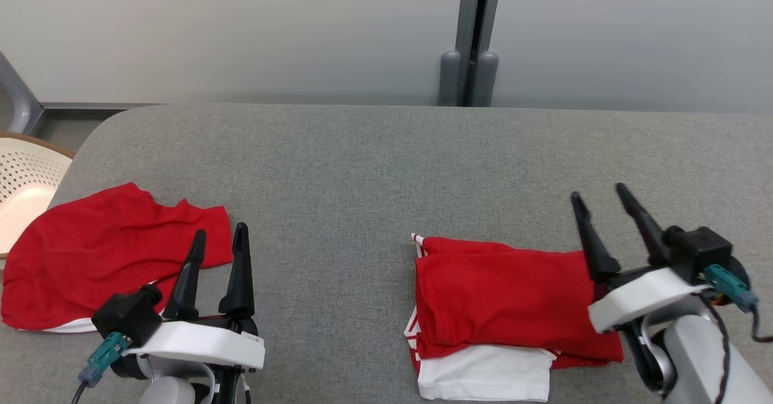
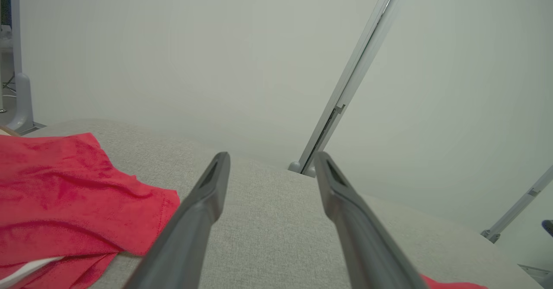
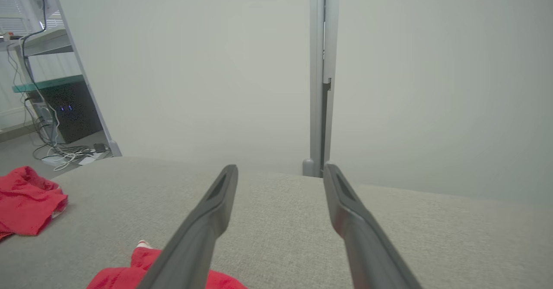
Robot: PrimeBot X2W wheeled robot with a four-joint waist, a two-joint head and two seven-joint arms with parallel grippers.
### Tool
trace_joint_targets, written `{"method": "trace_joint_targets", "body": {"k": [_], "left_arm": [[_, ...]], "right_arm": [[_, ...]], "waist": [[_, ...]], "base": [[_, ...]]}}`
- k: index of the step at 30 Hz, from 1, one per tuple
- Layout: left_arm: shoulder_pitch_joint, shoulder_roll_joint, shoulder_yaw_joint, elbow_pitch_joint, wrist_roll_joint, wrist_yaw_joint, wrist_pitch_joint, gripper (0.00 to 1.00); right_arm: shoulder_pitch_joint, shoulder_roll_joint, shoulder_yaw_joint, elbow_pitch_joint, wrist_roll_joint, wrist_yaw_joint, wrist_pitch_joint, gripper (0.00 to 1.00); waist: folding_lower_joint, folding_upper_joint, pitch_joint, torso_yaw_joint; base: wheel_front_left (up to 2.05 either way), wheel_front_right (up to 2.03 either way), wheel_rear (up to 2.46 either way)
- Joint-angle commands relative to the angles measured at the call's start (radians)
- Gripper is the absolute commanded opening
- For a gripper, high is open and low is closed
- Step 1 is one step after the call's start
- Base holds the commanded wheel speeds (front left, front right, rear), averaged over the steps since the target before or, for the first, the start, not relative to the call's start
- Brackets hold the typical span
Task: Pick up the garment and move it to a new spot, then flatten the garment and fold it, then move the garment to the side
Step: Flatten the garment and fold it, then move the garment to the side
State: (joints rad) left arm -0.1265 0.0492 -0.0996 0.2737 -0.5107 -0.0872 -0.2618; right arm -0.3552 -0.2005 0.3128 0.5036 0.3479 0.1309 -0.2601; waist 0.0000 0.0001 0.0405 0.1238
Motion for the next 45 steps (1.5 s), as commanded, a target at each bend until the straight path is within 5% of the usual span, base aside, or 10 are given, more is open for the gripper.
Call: {"method": "trace_joint_targets", "body": {"k": [1,8,15,25,45], "left_arm": [[0.000,0.003,0.000,-0.008,-0.002,0.003,-0.004,1.00],[0.014,0.003,-0.003,-0.052,0.074,0.012,-0.004,1.00],[0.046,0.004,-0.012,-0.088,0.190,0.044,-0.004,1.00],[0.076,0.003,-0.036,-0.111,0.213,0.076,-0.004,1.00],[0.002,0.003,-0.069,-0.067,0.212,0.036,-0.004,1.00]], "right_arm": [[0.037,-0.013,-0.044,-0.033,-0.038,0.000,-0.006,1.00],[0.184,-0.014,-0.222,-0.236,-0.258,0.000,-0.005,1.00],[0.293,0.061,-0.307,-0.347,-0.322,0.000,-0.004,1.00],[0.312,0.093,-0.322,-0.356,-0.335,0.000,-0.004,1.00],[0.217,0.146,-0.321,0.043,-0.197,0.000,0.000,1.00]], "waist": [[0.0000,-0.0001,0.000,-0.008],[0.0000,-0.0001,0.001,-0.023],[0.0000,-0.0001,-0.001,-0.035],[0.0000,-0.0001,0.000,-0.033],[0.0000,-0.0001,0.114,0.028]], "base": [[0.00,0.00,0.00],[0.00,0.00,0.00],[0.00,0.00,0.00],[0.00,0.00,0.00],[0.00,0.00,0.00]]}}
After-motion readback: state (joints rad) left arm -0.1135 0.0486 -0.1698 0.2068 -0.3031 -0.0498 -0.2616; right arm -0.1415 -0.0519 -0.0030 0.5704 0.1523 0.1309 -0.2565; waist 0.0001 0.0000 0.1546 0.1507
